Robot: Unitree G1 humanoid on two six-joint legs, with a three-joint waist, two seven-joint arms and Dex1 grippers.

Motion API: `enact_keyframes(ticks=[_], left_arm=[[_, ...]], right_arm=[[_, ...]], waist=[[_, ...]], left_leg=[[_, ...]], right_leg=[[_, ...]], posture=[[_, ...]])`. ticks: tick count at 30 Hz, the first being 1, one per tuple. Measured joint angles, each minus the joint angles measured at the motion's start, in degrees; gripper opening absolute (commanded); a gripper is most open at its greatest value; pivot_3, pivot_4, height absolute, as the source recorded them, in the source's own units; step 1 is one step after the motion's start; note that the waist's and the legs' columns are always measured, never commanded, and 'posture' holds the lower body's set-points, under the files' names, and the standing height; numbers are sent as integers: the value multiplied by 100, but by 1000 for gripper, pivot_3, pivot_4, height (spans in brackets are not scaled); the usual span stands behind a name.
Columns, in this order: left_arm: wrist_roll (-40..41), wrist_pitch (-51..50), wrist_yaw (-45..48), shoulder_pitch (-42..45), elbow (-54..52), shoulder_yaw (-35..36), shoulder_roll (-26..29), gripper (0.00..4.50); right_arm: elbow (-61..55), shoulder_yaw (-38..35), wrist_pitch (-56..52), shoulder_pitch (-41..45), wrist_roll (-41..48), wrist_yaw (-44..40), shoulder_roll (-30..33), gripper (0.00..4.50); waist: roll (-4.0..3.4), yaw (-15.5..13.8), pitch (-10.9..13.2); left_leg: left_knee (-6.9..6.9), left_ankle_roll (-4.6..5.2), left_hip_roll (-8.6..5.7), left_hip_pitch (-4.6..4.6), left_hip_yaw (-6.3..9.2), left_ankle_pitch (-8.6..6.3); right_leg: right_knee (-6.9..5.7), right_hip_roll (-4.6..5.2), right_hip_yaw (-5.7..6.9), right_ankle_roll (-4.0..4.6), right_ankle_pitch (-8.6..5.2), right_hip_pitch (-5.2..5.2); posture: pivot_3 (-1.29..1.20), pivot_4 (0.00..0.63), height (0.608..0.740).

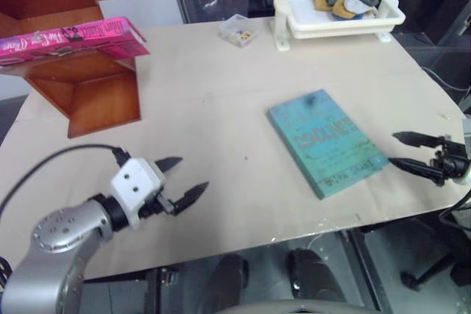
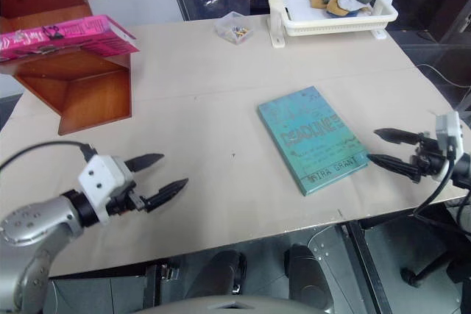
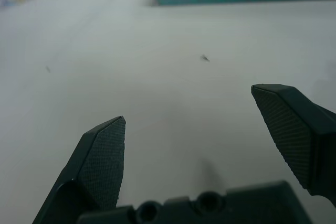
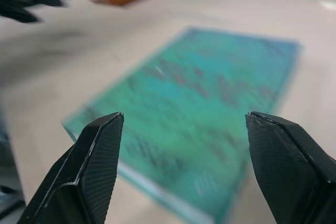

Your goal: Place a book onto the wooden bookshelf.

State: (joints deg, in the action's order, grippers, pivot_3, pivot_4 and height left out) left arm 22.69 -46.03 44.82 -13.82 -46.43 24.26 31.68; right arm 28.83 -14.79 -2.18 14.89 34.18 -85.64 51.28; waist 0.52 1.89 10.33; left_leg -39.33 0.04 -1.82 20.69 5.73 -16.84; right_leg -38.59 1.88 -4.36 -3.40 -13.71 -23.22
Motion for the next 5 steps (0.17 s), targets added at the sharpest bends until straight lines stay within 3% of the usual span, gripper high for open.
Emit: enact_keyframes(ticks=[5], left_arm=[[68, 594, -129, -585, 105, 54, -237, 4444]], right_arm=[[999, -175, 765, 37, -550, 125, 120, 3824]], waist=[[-2, 64, -1]], left_leg=[[13, 1, 11, -61, -41, 0]], right_leg=[[26, -34, -16, 0, -3, 66]], posture=[[0, 150, 740]])
